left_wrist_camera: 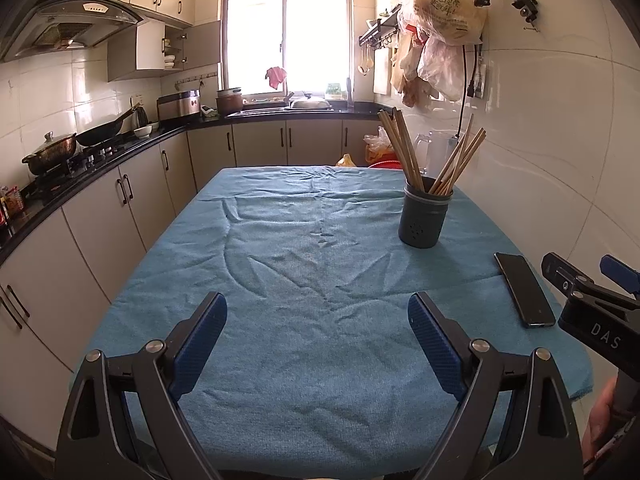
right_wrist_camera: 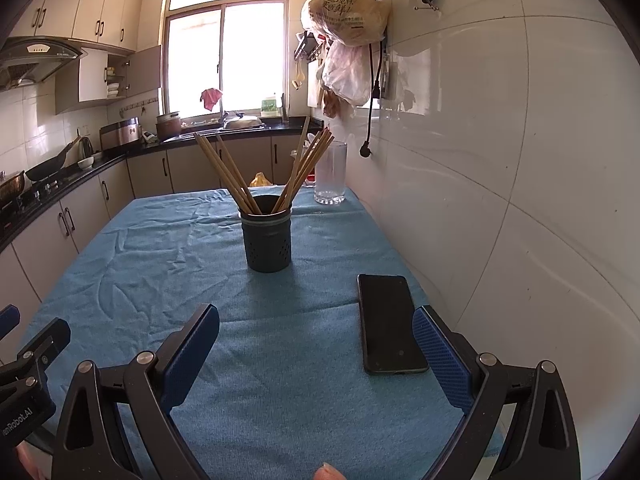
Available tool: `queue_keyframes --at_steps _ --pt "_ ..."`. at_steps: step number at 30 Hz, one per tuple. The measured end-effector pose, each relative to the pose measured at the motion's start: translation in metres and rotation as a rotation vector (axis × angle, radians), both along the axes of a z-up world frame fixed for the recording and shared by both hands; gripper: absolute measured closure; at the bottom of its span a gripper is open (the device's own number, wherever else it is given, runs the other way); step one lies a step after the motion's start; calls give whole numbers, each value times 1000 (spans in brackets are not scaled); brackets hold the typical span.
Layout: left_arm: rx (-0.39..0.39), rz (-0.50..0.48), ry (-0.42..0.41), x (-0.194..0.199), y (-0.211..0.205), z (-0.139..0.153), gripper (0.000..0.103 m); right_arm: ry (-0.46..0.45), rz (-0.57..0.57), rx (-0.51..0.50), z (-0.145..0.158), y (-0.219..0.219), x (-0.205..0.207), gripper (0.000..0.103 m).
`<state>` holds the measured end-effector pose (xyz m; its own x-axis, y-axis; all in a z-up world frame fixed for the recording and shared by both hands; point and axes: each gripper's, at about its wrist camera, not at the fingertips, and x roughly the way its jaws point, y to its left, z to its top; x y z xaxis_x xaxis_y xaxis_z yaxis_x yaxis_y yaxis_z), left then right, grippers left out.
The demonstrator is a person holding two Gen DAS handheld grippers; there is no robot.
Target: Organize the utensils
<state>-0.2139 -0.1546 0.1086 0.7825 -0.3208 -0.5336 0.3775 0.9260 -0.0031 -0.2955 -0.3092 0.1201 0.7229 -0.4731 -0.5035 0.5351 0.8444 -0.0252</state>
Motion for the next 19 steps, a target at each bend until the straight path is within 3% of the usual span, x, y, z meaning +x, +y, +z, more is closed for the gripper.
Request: queue_keyframes --at_steps 11,19 --pt "-7 -14 17 4 1 -1 12 24 5 5 -8 -1 8 4" --pt "-86 41 83 50 30 -2 12 75 24 13 -23 -1 37 4"
